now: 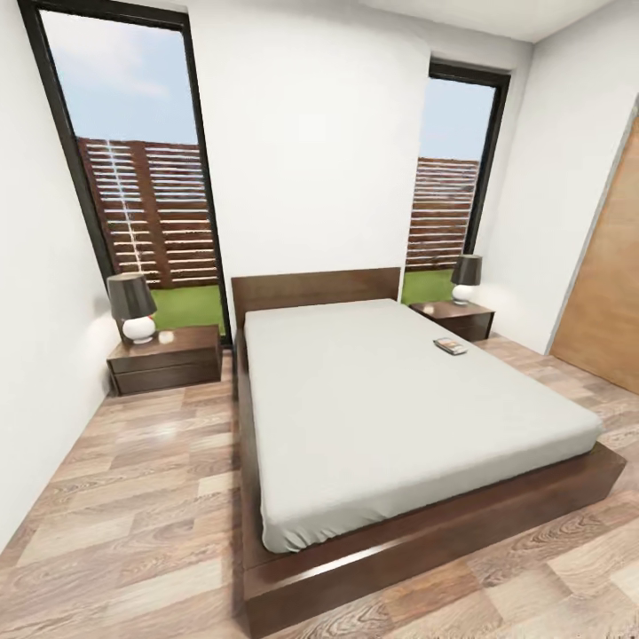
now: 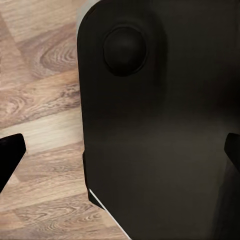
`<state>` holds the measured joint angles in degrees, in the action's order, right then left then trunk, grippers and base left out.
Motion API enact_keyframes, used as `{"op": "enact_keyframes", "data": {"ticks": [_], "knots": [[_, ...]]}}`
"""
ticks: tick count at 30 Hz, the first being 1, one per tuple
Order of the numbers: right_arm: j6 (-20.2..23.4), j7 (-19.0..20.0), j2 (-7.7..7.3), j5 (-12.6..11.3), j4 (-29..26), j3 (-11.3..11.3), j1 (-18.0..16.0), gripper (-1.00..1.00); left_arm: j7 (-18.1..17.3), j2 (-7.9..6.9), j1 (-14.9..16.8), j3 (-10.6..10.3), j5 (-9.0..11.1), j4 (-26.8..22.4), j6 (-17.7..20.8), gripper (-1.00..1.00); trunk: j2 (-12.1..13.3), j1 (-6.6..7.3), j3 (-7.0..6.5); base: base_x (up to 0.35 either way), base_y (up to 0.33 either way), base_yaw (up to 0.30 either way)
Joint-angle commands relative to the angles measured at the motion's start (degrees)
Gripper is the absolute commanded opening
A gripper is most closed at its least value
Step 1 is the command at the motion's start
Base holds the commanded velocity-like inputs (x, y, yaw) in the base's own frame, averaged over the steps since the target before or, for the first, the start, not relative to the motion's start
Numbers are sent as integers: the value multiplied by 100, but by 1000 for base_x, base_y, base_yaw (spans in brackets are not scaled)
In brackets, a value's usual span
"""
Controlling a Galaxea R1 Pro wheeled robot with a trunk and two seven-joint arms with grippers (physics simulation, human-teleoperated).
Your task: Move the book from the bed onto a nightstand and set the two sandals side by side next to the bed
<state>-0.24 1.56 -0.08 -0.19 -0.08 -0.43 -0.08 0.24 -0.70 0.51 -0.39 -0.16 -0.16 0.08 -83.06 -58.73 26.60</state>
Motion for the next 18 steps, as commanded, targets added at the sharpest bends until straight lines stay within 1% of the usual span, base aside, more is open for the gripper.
{"op": "enact_keyframes", "data": {"ticks": [1, 18], "knots": [[-3, 17, -1, -3, -1, -4, -1, 100, 2, 0, 1, -4, -2, 0, -1, 100, -2, 0, 2, 0, 0, -295], [-3, 20, -10, -4, -1, -8, -1, 100, 2, -3, 1, -5, -2, 0, -45, 100, -2, 0, -34, 0, 0, -295]]}}
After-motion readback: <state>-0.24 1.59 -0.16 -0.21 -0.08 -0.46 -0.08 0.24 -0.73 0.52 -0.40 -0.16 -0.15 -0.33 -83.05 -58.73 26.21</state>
